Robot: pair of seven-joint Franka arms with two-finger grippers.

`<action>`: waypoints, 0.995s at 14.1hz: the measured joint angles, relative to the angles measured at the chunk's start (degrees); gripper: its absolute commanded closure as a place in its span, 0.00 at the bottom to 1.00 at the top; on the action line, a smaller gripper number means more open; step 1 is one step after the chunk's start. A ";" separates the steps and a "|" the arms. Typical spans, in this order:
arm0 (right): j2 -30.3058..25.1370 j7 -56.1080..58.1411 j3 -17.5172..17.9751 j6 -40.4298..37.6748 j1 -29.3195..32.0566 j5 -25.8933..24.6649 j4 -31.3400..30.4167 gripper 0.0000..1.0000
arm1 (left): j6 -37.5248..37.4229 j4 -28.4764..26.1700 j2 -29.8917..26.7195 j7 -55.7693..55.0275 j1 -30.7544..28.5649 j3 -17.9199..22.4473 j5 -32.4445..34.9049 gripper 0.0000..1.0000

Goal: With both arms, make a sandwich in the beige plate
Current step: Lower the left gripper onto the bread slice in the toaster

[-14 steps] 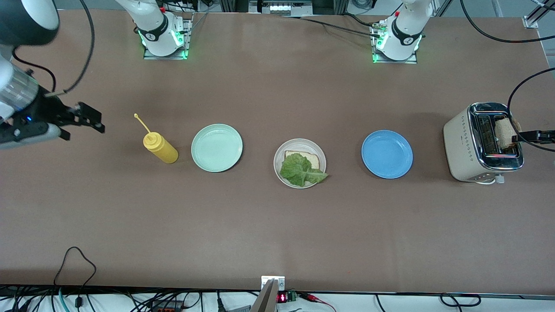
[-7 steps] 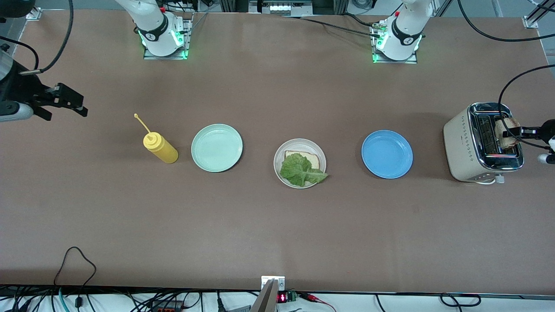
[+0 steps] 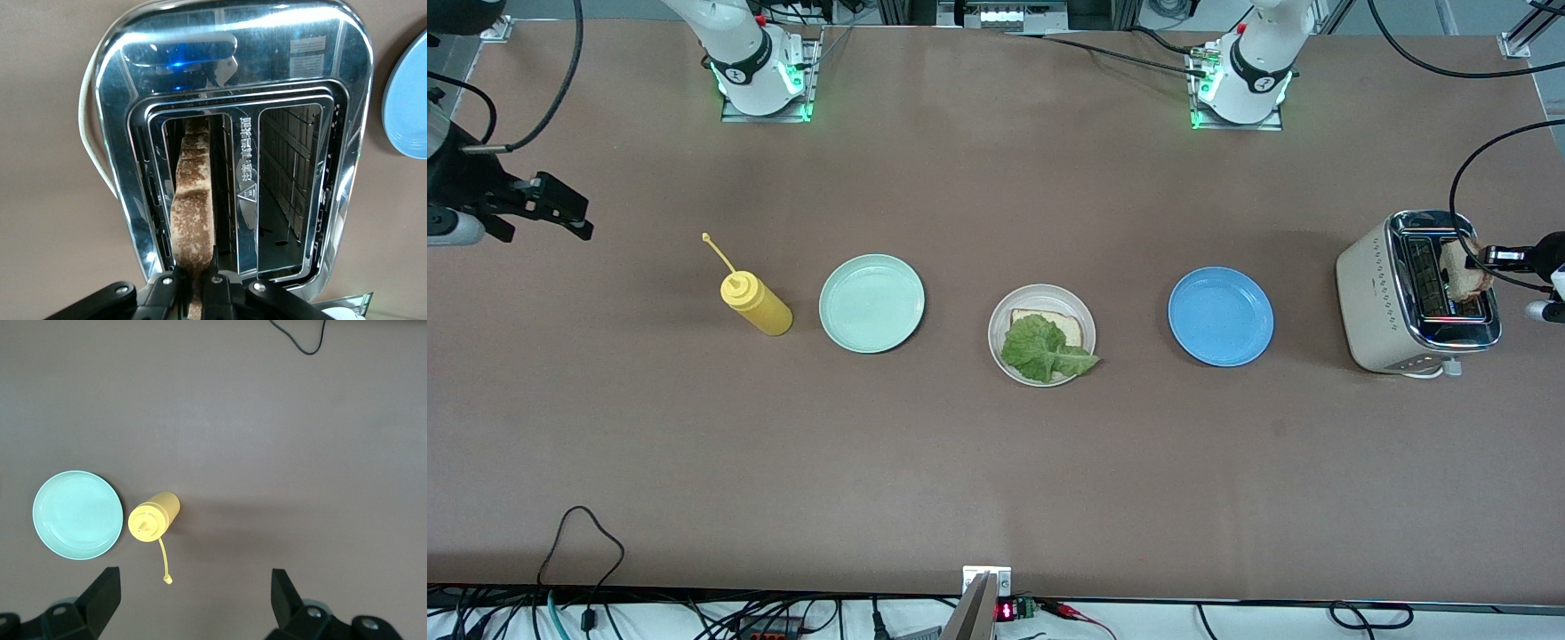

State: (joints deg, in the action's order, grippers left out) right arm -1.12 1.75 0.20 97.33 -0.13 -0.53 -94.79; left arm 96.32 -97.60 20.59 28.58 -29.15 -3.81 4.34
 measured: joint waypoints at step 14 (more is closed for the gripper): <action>-1.32 -0.82 -0.23 -2.41 0.38 0.24 0.16 0.00 | -24.63 16.84 -3.74 0.12 2.46 -3.12 -0.06 0.99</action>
State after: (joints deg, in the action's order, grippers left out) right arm -2.43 0.93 -0.03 94.92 0.25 -0.29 -94.63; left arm 71.69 -80.77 16.85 28.70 -26.69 -6.93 4.28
